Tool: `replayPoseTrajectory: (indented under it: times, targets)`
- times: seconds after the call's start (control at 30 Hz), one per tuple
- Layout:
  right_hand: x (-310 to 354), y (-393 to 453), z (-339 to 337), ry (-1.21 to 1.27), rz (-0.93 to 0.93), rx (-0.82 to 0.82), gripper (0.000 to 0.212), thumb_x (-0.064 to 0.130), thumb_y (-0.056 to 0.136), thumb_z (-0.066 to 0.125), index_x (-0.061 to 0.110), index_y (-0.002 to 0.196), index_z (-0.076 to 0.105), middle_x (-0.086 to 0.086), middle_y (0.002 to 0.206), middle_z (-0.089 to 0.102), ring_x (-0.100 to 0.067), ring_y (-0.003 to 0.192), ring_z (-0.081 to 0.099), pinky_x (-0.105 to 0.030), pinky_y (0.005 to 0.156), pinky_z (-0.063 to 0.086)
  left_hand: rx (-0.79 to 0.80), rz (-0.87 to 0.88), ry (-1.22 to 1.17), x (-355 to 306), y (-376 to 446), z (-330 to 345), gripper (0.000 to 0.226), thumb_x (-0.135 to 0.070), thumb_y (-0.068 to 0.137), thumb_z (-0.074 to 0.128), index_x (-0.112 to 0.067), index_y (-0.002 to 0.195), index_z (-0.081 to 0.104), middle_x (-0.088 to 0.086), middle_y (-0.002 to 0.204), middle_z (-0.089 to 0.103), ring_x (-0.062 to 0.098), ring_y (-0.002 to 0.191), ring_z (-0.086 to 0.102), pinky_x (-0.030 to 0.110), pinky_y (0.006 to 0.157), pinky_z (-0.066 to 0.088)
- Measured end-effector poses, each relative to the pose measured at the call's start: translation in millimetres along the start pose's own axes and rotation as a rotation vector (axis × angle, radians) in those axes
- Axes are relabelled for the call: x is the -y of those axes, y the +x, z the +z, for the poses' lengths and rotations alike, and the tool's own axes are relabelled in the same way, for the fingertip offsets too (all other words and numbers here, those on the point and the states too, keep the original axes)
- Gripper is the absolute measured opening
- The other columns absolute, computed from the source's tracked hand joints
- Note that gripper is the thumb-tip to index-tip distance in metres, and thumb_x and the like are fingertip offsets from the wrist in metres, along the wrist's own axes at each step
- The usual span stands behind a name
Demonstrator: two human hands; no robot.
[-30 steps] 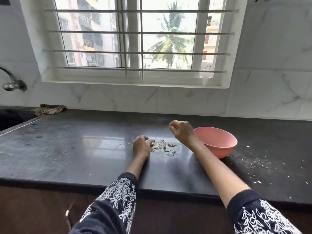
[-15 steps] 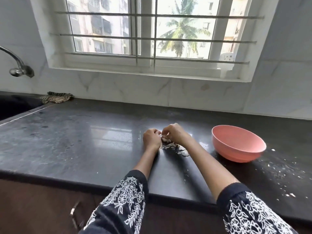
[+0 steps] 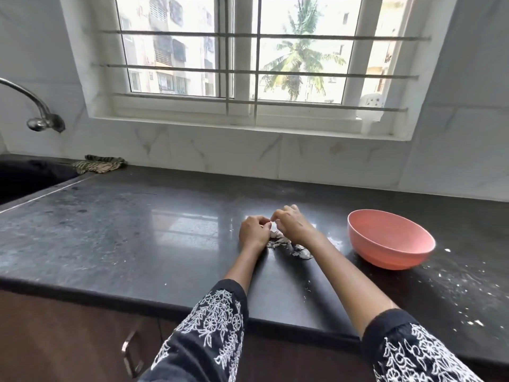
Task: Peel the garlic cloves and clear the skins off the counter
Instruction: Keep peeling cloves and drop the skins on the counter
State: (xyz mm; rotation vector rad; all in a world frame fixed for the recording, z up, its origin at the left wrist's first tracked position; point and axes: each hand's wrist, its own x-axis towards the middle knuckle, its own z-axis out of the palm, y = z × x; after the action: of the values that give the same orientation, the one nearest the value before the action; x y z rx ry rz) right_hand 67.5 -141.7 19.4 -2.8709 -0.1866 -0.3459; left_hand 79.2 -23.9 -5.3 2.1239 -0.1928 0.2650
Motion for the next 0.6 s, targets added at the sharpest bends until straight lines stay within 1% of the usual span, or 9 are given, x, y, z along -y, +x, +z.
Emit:
replayPoseTrajectory:
  times: [0.1,0.17,0.23,0.3,0.33,0.43,0.5,0.57,0.6]
  targets:
    - [-3.0,-1.2,-8.9,0.073,0.033,-0.097,0.03,0.007,0.096,0.037,0.006,0.117,0.057,-0.017,0.115,0.053,-0.031,0.112,0.038,-0.029,0.091,0.029,-0.036,-0.006,-0.046,0.4,-0.8,0.4,0.017,-0.016,0.087,0.06,-0.008,0.097,0.073,0.01,0.097,0.072,0.022,0.092,0.066,0.024,0.078,0.046]
    - [-6.5,-6.4,-11.4,0.129,0.044,-0.184,0.026,0.007,0.096,0.037,0.005,0.112,0.058,-0.016,0.111,0.058,-0.031,0.107,0.042,-0.03,0.088,0.03,-0.081,-0.002,-0.107,0.4,-3.8,0.7,0.018,-0.019,0.088,0.061,-0.006,0.095,0.072,0.008,0.093,0.073,0.02,0.086,0.067,0.021,0.071,0.044]
    - [-9.9,-14.8,-7.0,0.162,0.042,-0.226,0.025,0.007,0.097,0.036,0.005,0.105,0.059,-0.015,0.107,0.062,-0.032,0.104,0.048,-0.03,0.085,0.031,-0.131,0.037,-0.188,-1.2,-8.2,0.3,0.018,-0.02,0.087,0.064,-0.006,0.094,0.072,0.003,0.088,0.071,0.014,0.077,0.063,0.014,0.064,0.041]
    - [-12.5,-22.3,-1.0,0.227,0.046,-0.264,0.025,0.001,0.094,0.038,0.005,0.1,0.062,-0.014,0.104,0.064,-0.031,0.1,0.051,-0.027,0.078,0.031,-0.144,0.134,-0.234,-5.2,-11.0,1.2,0.018,-0.02,0.082,0.07,-0.007,0.095,0.072,0.002,0.088,0.07,0.008,0.077,0.06,0.015,0.07,0.043]
    - [-12.4,-25.8,0.7,0.276,0.051,-0.296,0.025,-0.001,0.092,0.04,0.004,0.098,0.063,-0.014,0.101,0.065,-0.031,0.098,0.053,-0.025,0.074,0.03,-0.12,0.177,-0.261,-7.2,-12.3,3.1,0.018,-0.018,0.08,0.072,-0.009,0.095,0.072,0.001,0.088,0.071,0.005,0.077,0.062,0.018,0.073,0.046]
    - [-5.6,-37.6,5.4,0.445,0.044,-0.372,0.018,0.0,0.091,0.046,-0.001,0.095,0.063,-0.013,0.085,0.064,-0.026,0.083,0.056,-0.021,0.065,0.029,-0.075,0.256,-0.345,-11.2,-22.2,11.6,0.011,-0.009,0.078,0.073,-0.011,0.089,0.072,0.002,0.084,0.073,-0.009,0.071,0.062,0.013,0.068,0.048]
    - [-3.1,-48.6,9.5,0.509,0.074,-0.395,0.017,0.006,0.091,0.047,-0.001,0.096,0.062,-0.005,0.075,0.059,-0.02,0.073,0.054,-0.022,0.062,0.031,-0.115,0.256,-0.401,-11.6,-27.2,17.7,0.011,-0.003,0.077,0.072,-0.01,0.085,0.073,0.005,0.082,0.073,-0.012,0.068,0.062,0.013,0.066,0.05]
    - [-0.8,-48.9,11.0,0.569,0.096,-0.419,0.016,0.007,0.091,0.048,0.0,0.096,0.062,-0.002,0.072,0.058,-0.018,0.069,0.054,-0.019,0.06,0.033,-0.129,0.253,-0.42,-8.6,-25.9,16.5,0.011,-0.002,0.075,0.073,-0.008,0.085,0.074,0.003,0.08,0.072,-0.012,0.066,0.062,0.013,0.065,0.05]
    - [-15.1,-58.8,8.1,0.584,0.127,-0.47,0.014,0.005,0.091,0.049,0.001,0.095,0.062,0.0,0.071,0.058,-0.016,0.067,0.053,-0.017,0.059,0.034,-0.083,0.287,-0.423,-17.8,-30.1,29.9,0.012,-0.001,0.075,0.073,-0.006,0.086,0.074,0.0,0.079,0.071,-0.012,0.066,0.062,0.011,0.064,0.049]
